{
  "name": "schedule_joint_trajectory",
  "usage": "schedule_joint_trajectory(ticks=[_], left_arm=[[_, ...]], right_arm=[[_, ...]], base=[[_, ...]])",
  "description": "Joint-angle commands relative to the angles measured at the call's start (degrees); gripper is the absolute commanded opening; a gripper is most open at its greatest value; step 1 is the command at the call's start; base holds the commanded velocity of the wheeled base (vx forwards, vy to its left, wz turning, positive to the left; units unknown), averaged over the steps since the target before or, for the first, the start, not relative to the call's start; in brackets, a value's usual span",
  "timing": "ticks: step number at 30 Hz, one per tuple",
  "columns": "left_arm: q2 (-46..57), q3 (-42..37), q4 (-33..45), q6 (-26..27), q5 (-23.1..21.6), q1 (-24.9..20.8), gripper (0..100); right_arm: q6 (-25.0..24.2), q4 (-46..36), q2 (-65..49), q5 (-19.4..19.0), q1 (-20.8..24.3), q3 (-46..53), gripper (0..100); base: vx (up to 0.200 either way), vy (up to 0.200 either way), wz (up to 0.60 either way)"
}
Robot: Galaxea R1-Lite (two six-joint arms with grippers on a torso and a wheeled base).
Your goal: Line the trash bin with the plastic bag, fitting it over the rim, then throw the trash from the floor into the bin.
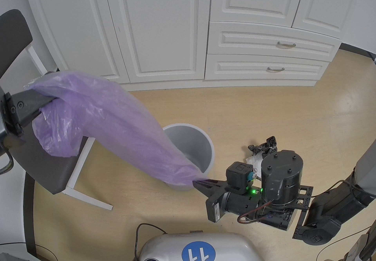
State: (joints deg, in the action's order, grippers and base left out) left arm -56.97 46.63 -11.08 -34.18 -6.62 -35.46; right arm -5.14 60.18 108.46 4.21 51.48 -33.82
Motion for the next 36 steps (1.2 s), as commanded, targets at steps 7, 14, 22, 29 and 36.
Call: schedule_joint_trajectory(ticks=[7,14,22,29,36], left_arm=[[3.2,-1.7,0.2,1.9,0.0,-2.9,0],[4.8,-2.9,0.4,3.8,-0.3,-4.9,0],[5.9,-4.5,-0.3,3.9,-3.4,-5.5,0],[7.1,-5.1,-0.3,3.9,-6.4,-5.5,0],[7.2,-5.1,-1.8,3.6,-6.6,-5.6,0]], right_arm=[[-0.1,7.1,2.8,3.5,-1.5,-3.3,0],[-0.1,15.1,6.6,4.2,-1.5,-4.5,0],[-7.1,17.9,6.5,1.5,-0.3,-4.9,0],[-11.7,19.3,6.3,-0.8,-0.1,-5.5,0],[-19.6,20.9,6.0,-5.3,1.3,-4.9,0]], base=[[0.0,0.0,0.0],[0.0,0.0,0.0],[0.0,0.0,0.0],[0.0,0.0,0.0],[0.0,0.0,0.0]])
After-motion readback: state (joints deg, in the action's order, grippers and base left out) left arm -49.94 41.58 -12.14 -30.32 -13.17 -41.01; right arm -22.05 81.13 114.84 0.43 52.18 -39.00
